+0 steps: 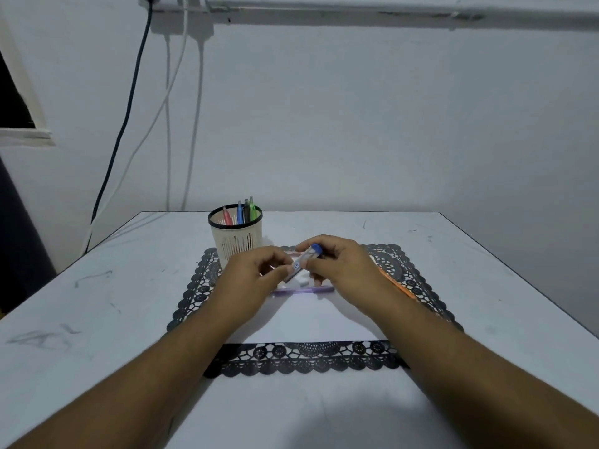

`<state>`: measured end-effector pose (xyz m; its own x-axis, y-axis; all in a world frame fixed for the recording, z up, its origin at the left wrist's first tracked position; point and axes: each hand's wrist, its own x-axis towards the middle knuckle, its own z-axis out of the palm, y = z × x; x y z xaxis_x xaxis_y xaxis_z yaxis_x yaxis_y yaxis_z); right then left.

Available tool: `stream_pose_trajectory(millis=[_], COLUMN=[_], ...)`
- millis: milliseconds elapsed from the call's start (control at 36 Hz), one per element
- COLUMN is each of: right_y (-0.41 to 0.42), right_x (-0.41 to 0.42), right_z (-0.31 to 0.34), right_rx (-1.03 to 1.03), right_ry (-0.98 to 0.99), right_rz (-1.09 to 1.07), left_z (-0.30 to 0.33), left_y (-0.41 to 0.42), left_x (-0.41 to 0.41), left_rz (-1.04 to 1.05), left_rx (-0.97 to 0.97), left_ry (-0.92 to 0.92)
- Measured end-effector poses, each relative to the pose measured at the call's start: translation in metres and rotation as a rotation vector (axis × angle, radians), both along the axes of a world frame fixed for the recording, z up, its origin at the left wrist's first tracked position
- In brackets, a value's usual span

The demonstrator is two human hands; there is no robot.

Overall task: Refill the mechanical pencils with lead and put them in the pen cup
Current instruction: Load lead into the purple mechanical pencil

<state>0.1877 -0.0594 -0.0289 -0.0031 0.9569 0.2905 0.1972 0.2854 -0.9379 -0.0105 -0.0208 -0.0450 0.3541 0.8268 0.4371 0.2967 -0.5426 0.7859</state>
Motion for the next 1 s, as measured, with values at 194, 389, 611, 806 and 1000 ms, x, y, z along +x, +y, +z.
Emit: stream_pose_trajectory(millis=[194,389,611,806,1000], right_y=[-0.002,-0.005,-0.006,-0.003,0.001], right_x=[-0.004,-0.008,-0.007,-0.01,-0.007], right_z=[0.001,0.007,0.01,0.007,0.001], right_rx=[-0.001,-0.083,-0.186,-0.227,-0.159], right_ry=[0.09,0.36,0.626,0.697,0.554], right_rz=[0.008,0.077,0.149,0.105,-0.013], left_z=[-0.002,-0.002,-0.001,-0.001,0.002], left_y=[-0.002,0.001,0.002,0.001,0.004], left_x=[-0.001,-0.001,-0.003,-0.002,-0.005], left_rz=[-0.159,-0.171,-0.241,-0.207,-0.081], left_rx=[-0.081,-0.127,-0.14,-0.13,-0.128], left_ry=[0.028,-0.069,-0.088,-0.078,-0.09])
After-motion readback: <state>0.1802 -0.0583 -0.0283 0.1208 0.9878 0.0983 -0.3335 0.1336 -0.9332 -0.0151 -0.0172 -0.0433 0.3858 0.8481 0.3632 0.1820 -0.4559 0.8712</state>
